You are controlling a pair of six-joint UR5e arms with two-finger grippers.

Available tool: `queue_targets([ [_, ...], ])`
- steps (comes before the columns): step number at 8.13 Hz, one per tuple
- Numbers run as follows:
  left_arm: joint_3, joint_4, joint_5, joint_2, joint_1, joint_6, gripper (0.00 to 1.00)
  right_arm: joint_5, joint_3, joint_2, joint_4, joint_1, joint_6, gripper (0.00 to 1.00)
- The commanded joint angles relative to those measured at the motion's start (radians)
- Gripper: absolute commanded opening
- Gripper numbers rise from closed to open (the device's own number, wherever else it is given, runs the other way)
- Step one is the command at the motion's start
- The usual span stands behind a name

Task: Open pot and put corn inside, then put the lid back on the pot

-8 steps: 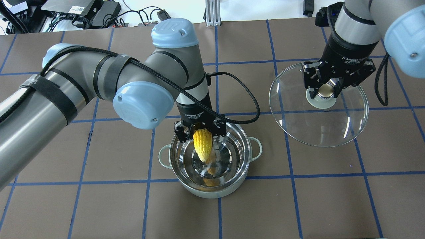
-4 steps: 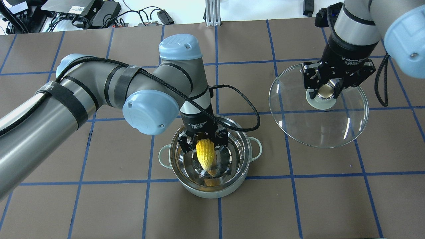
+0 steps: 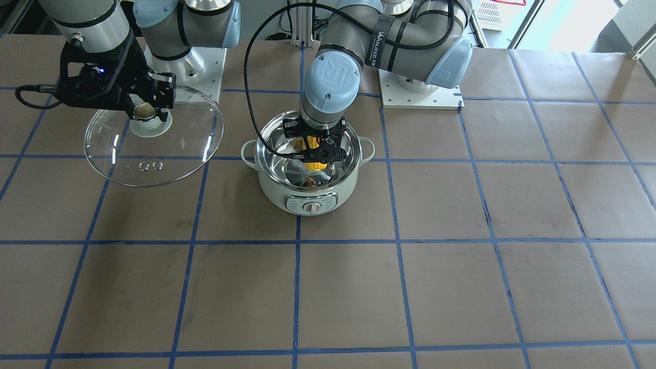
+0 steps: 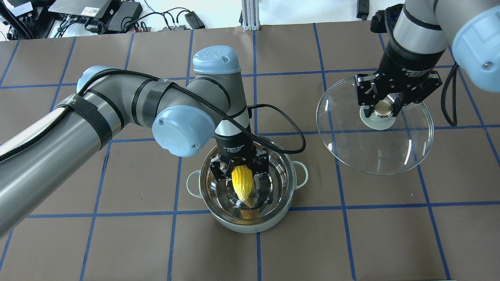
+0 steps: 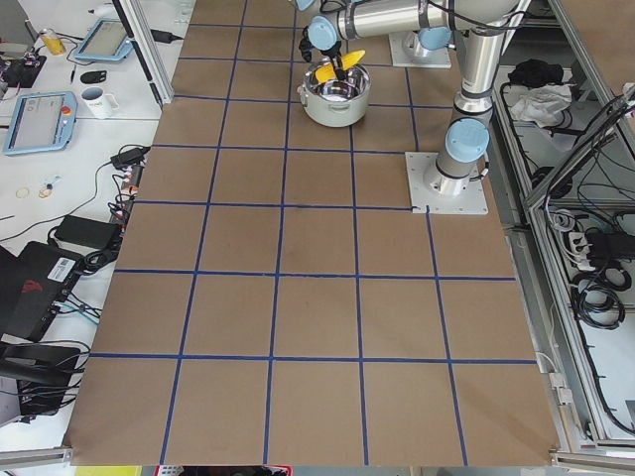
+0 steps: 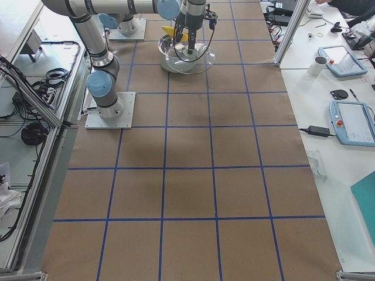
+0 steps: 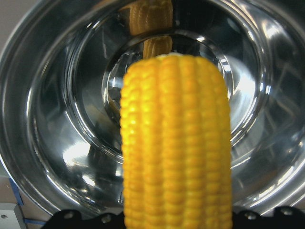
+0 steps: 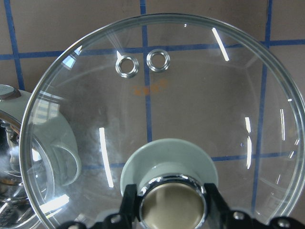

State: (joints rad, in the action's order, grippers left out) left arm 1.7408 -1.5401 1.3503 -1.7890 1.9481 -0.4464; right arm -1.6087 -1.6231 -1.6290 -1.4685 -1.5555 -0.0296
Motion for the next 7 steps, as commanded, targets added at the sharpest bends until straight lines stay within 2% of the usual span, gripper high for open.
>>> queue_targets([
  [1, 0.000, 0.008, 0.006, -0.009, 0.000, -0.005, 0.65, 0.009, 0.002, 0.000, 0.000, 0.000, -0.013, 0.17],
  [2, 0.000, 0.020, 0.006, -0.009, 0.000, -0.005, 0.72, 0.010, 0.000, -0.006, 0.002, 0.000, -0.036, 0.15],
  [4, 0.000, 0.020, 0.006, -0.009, 0.000, -0.005, 0.72, 0.009, 0.000, -0.008, 0.000, 0.000, -0.036, 0.15],
  [7, -0.006, 0.023, 0.007, -0.004, 0.000, -0.003, 0.82, 0.012, 0.000, -0.008, 0.002, 0.000, -0.036, 0.15],
])
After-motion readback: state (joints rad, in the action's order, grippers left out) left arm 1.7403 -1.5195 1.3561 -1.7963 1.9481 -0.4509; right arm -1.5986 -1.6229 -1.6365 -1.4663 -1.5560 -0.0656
